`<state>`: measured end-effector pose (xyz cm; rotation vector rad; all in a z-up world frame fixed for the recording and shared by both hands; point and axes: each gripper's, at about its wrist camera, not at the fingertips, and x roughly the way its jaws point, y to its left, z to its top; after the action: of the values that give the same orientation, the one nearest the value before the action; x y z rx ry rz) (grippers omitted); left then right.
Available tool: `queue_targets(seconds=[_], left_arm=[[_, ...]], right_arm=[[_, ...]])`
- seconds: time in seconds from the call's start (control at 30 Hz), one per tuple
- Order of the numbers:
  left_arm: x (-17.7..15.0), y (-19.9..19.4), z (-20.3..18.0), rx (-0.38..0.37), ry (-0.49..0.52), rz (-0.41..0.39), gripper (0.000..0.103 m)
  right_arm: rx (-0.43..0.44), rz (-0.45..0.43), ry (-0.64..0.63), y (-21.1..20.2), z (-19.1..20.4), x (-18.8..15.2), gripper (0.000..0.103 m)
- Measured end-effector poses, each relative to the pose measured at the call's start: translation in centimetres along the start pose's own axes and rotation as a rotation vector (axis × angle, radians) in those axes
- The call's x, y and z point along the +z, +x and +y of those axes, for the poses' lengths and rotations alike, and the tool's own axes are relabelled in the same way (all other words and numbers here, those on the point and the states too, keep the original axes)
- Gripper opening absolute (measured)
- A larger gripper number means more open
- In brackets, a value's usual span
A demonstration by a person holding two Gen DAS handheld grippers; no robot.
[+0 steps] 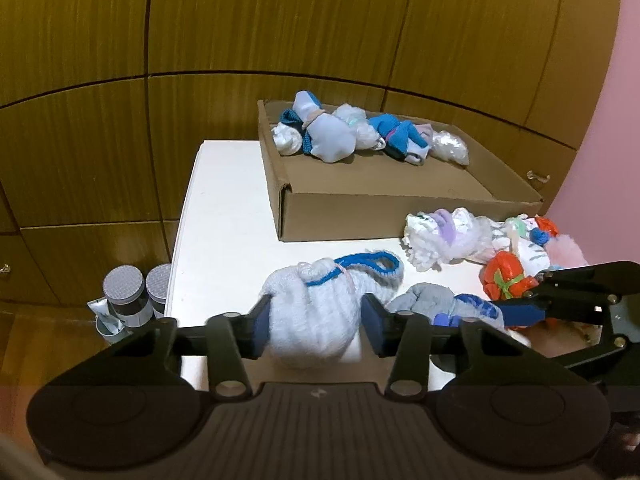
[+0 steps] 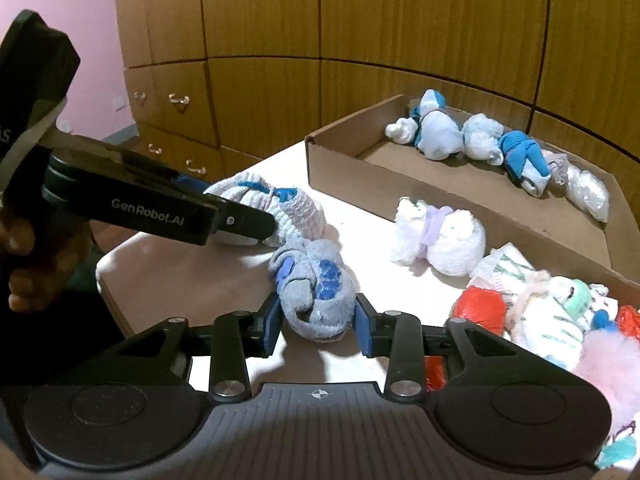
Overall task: Organize objects
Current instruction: 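Grasp the grey sock with blue pattern with the right gripper while the left grasps a white sock, then lower both socks into the tray and open both grippers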
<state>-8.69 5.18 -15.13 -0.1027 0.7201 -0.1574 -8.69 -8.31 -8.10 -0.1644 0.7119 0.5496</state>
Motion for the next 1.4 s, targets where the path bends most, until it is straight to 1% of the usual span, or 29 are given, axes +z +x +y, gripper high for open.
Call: queue_targets(seconds=[0.1, 0.3, 0.4, 0.53, 0.7, 0.83, 0.97, 1.03, 1.1, 1.17, 1.23, 1.4], left_arm=[[0.0, -0.1, 0.1, 0.005, 0.004, 0.004, 0.035], [-0.1, -0.2, 0.0, 0.004, -0.002, 0.000, 0.033], [-0.1, -0.4, 0.0, 0.005, -0.004, -0.001, 0.031], [0.5, -1.0, -0.2, 0.004, 0.003, -0.017, 0.031], [2.6, -1.8, -0.4, 0.019, 0.003, -0.059, 0.031], [5.7, -1.4, -0.7, 0.040, 0.000, -0.094, 0.031], [9.1, 0.5, -1.4, 0.066, -0.002, -0.110, 0.031], [10.4, 2.1, -1.9, 0.099, 0.014, -0.112, 0.031], [11.4, 4.1, -2.4, 0.131, 0.030, -0.097, 0.031], [11.9, 6.2, -2.9, 0.165, 0.056, -0.076, 0.031], [11.9, 7.8, -3.5, 0.210, 0.106, -0.060, 0.031], [10.9, 10.9, -4.2, 0.296, 0.233, -0.022, 0.031]], right_arm=[[0.008, -0.016, 0.016, 0.2, -0.6, 0.6, 0.043], [0.005, -0.020, 0.023, -0.1, -0.7, 0.2, 0.043], [0.006, -0.033, 0.038, -0.5, -0.8, 0.1, 0.042], [0.021, -0.055, 0.062, -1.2, -1.6, 0.3, 0.042], [0.019, -0.098, 0.083, -2.7, -2.5, 1.7, 0.042], [0.002, -0.136, 0.079, -3.6, -3.9, 4.1, 0.042], [-0.027, -0.157, 0.081, -3.2, -5.8, 7.0, 0.042], [-0.029, -0.155, 0.097, -2.4, -7.0, 8.4, 0.043], [-0.033, -0.144, 0.118, -1.1, -8.3, 9.7, 0.043], [-0.041, -0.127, 0.131, 0.4, -9.3, 10.7, 0.043], [-0.047, -0.100, 0.144, 2.2, -10.4, 11.4, 0.043], [-0.067, -0.047, 0.181, 5.5, -12.0, 10.9, 0.043]])
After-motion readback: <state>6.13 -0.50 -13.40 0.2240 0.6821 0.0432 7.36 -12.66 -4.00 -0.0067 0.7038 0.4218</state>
